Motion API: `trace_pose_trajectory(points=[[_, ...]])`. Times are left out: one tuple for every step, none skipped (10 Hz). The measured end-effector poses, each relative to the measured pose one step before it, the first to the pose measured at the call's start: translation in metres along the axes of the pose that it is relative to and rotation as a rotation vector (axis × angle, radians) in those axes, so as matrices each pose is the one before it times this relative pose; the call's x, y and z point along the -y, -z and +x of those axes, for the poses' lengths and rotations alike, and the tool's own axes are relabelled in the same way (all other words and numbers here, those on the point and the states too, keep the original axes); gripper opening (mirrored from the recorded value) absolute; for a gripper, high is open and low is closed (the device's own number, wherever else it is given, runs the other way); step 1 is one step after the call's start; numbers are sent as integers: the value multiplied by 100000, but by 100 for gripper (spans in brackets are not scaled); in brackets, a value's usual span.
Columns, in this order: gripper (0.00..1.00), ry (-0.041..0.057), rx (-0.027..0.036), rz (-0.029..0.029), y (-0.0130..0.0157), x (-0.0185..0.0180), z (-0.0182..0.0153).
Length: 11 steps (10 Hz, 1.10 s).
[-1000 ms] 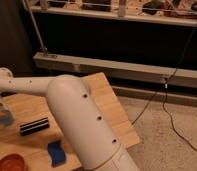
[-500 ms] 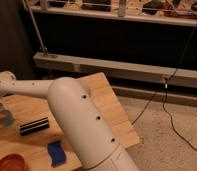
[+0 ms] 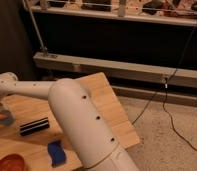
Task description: Place the pepper in the ceramic cup
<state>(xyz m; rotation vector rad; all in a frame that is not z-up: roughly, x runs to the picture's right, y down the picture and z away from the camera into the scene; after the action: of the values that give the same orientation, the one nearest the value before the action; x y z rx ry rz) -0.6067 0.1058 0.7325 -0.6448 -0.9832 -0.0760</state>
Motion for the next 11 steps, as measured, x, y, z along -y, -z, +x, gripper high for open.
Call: trace_pose_trajectory(points=[[30,-604,185,99,-13,71,387],[42,-791,126,342,19,92,553],[52,-574,164,447,57,117,419],[62,-500,380,560,98,119,283],[70,-301,441,325,55,29,117],[78,91,732,381,89,-10,116],[80,117,547,46,29,-90,90],[80,23,686,29,66,-97,44],[80,-60,586,38,80,-70,45],[80,-136,726,86,132,-62,62],[80,-50,399,31,120,-68,102]])
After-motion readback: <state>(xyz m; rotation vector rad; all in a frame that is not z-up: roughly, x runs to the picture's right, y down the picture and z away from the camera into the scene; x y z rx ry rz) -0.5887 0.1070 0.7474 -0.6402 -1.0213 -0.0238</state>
